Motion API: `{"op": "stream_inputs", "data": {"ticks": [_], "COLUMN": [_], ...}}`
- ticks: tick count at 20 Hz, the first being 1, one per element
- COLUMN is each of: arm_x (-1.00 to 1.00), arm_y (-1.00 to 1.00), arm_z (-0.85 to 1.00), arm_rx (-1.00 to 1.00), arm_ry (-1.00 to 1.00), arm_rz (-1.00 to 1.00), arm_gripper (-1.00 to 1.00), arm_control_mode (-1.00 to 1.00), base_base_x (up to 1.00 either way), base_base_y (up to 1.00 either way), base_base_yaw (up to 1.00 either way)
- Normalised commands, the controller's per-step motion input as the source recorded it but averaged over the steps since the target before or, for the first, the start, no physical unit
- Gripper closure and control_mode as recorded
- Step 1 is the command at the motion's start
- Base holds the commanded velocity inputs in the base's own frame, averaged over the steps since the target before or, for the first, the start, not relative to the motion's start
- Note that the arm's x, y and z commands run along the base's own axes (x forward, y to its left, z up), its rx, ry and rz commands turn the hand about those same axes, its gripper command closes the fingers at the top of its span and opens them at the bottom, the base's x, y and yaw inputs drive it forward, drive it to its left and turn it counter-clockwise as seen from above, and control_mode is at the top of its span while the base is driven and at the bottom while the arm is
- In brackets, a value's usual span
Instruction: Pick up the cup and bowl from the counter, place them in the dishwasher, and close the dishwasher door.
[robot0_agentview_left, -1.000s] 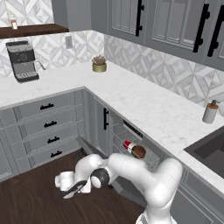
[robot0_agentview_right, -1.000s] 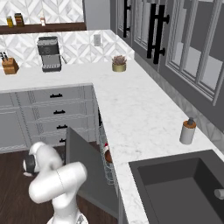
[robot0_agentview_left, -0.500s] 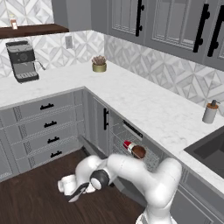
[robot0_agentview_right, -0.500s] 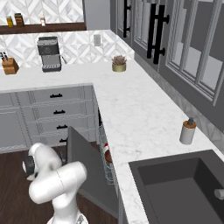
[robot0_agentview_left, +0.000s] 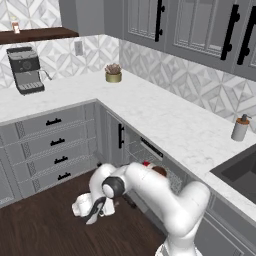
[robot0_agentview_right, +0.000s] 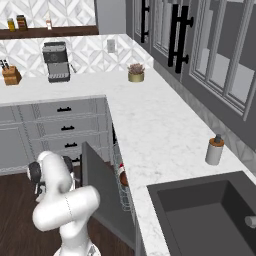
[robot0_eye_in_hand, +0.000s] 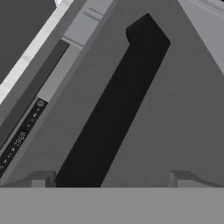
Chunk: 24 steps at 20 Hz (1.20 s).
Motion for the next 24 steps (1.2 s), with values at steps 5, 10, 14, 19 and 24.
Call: {"op": "stream_inputs", "data": {"ticks": [5, 10, 14, 19, 24], "arm_x": [-0.08, -0.03, 0.0, 0.0, 0.0], "arm_y": [-1.0, -1.0, -1.0, -1.0, -1.0], "arm_z": [0.11, 0.08, 0.0, 0.0, 0.0], "arm_rx": [0.14, 0.15, 0.14, 0.13, 0.13], "arm_ry": [0.0, 0.0, 0.0, 0.0, 0.0], "arm_rz": [0.09, 0.07, 0.05, 0.05, 0.05], "arm_gripper": [-1.0, -1.0, -1.0, -1.0, -1.0], "arm_control_mode": [-1.0, -1.0, -1.0, -1.0, -1.0], "base_base_x": [0.0, 0.0, 0.0, 0.0, 0.0], "base_base_y": [0.0, 0.0, 0.0, 0.0, 0.0], "base_base_yaw": [0.0, 0.0, 0.0, 0.0, 0.0]}}
